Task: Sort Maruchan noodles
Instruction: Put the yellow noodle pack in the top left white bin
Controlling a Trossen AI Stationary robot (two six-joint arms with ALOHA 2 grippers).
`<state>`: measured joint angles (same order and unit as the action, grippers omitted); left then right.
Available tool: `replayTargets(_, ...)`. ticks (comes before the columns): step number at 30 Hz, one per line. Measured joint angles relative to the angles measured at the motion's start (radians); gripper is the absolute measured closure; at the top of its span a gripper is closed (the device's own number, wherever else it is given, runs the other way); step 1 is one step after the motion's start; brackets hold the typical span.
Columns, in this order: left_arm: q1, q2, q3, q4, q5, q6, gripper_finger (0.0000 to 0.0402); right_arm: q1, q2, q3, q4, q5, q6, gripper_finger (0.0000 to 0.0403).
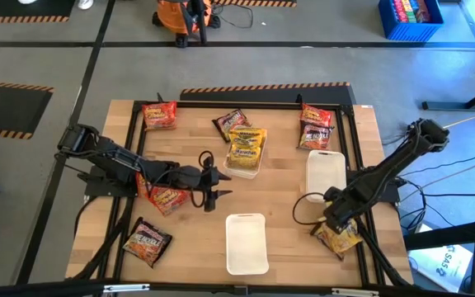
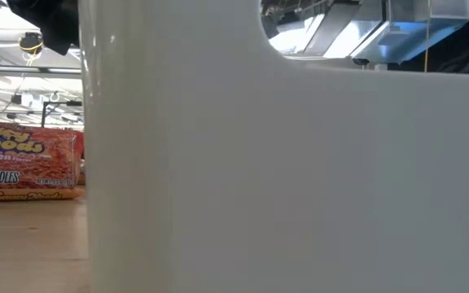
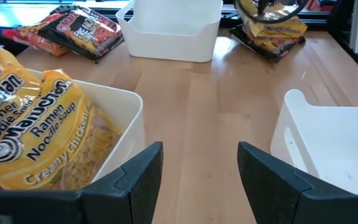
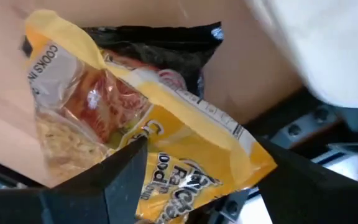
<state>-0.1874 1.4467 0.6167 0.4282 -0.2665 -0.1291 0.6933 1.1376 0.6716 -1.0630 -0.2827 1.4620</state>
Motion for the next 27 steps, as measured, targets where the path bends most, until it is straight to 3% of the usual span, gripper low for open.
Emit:
replayTargets(6,-0.004,0.000,0.000,0.000,0.000,0.005,0.0201,0.000,0.003,-0.005,0.040,-0.005,-0.031,0.0190)
replayTargets(18,-0.004,0.000,0.000,-0.001,-0.001,0.007,0.0202,0.000,0.004,-0.003,0.041,0.045,-0.114,0.0391)
replayTargets(27,-0.004,0.000,0.000,0.000,-0.001,0.007,0.0202,0.000,0.004,0.100,0.025,0.136,-0.181,0.0400)
